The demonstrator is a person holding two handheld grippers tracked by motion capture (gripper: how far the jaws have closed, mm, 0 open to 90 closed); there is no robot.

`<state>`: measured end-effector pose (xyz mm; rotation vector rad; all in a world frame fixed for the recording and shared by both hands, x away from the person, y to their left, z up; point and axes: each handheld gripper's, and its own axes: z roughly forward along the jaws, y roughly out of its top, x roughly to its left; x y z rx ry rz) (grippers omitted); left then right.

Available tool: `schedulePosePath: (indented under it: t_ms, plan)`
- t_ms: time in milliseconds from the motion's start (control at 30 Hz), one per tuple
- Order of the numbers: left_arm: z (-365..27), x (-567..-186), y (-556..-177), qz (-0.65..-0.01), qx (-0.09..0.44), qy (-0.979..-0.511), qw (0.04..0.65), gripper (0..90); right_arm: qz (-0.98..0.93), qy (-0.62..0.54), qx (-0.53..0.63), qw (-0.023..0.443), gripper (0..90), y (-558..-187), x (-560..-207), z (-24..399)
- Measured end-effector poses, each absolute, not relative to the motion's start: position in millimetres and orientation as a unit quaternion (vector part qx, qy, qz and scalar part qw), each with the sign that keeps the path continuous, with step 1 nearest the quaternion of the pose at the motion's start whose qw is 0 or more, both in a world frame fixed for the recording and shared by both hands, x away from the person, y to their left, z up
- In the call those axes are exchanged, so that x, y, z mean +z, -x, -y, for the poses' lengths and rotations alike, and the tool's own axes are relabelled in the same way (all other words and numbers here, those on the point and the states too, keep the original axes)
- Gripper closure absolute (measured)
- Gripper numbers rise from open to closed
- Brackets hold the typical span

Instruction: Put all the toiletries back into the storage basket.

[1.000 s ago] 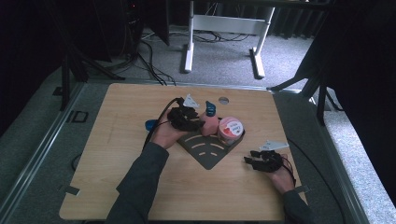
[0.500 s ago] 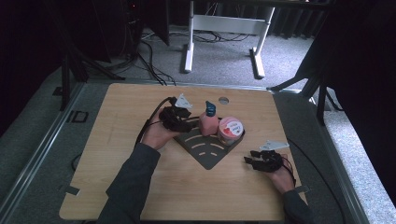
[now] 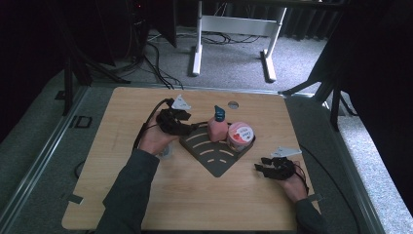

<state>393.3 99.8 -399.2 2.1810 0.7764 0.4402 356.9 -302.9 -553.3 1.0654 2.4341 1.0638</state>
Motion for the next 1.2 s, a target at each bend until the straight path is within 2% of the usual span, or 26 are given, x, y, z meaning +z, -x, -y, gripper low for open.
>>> schedulePosePath:
  t_ms: [600, 1200]
  plan:
    - [-143.7, -404.3, -389.2, -0.338, 0.188, -0.844, 0.372, 45.8, -0.842, -0.368, 0.368, 0.139, 54.1, -356.7, -553.4, 303.1]
    - [-175.7, -414.2, -375.5, -0.347, 0.171, -0.849, 0.36, 41.0, -0.842, -0.369, 0.368, 0.138, 54.1, -356.5, -553.3, 303.5]
